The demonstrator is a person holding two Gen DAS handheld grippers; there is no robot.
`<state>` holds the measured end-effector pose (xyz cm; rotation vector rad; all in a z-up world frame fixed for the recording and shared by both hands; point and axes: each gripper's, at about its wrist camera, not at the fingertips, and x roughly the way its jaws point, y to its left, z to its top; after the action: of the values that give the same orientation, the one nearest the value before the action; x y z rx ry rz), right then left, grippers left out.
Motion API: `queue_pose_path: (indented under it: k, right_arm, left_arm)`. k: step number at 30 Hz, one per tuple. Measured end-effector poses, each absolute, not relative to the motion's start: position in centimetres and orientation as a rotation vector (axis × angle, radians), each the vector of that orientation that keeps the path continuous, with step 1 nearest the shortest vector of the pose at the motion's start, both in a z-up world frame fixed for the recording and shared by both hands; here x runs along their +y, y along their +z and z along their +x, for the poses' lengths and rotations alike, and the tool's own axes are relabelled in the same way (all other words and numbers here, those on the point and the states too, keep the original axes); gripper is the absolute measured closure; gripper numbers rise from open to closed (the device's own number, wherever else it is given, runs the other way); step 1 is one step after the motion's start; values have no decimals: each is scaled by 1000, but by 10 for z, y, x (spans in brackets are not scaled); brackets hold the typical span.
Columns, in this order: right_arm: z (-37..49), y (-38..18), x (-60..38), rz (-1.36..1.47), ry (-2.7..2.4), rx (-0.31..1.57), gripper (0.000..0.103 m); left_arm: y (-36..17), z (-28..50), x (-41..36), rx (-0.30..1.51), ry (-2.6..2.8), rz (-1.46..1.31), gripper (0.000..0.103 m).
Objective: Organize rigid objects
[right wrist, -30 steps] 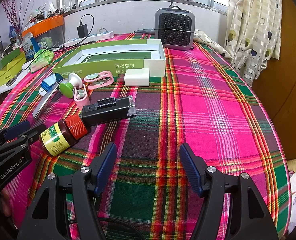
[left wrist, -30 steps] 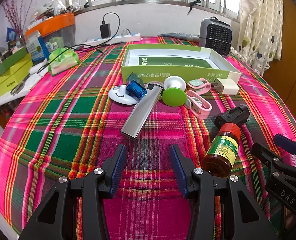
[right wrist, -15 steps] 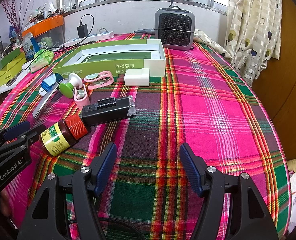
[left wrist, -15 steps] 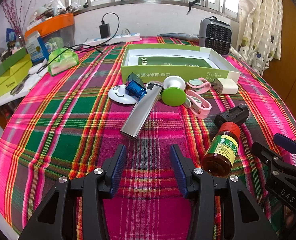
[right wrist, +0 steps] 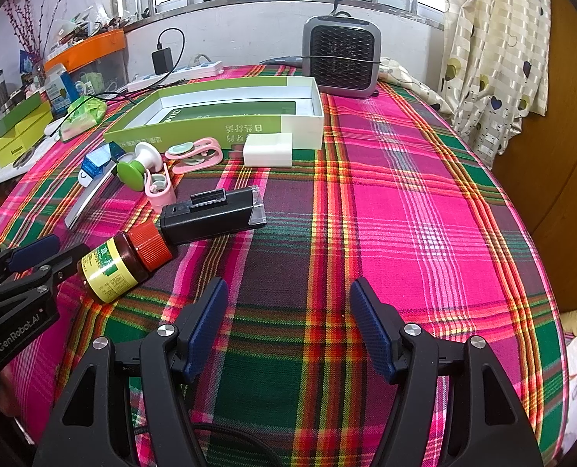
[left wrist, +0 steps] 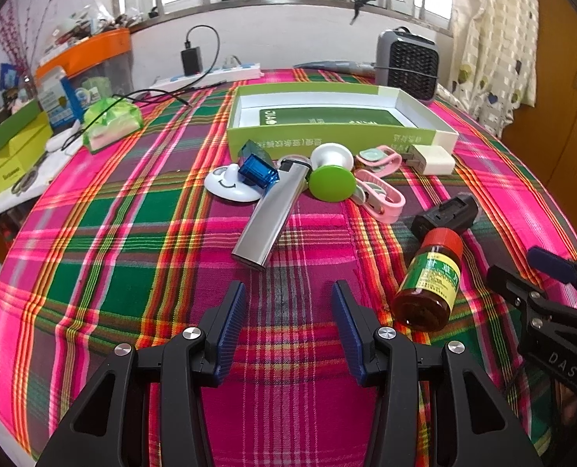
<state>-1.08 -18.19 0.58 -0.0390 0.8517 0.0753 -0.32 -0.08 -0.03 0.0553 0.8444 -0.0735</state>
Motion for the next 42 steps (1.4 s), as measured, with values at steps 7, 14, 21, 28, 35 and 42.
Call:
queue_pose_path:
  k: [7, 14, 21, 28, 35, 42]
  right_arm:
    - [-13, 6, -185, -51, 118, 851, 37]
    - [-13, 6, -189, -60, 159, 857, 37]
    - [-14, 7, -195, -41, 163, 861, 37]
    - [-13, 8, -205, -16, 148, 864, 37]
    - [-11, 8, -209, -13, 143, 866, 37]
    - [-9, 9, -210, -15, 144, 868, 37]
  left_arm:
    - [2, -14, 3, 852, -146, 97, 59]
    - [24, -31, -12, 779, -324, 108, 59]
    - [25, -22, -33, 801, -447, 100, 59]
    - [19, -7, -50, 827, -483, 147, 59]
    - [12, 2, -52, 855, -484, 138, 59]
    - [11, 4, -51, 860, -492, 124, 68]
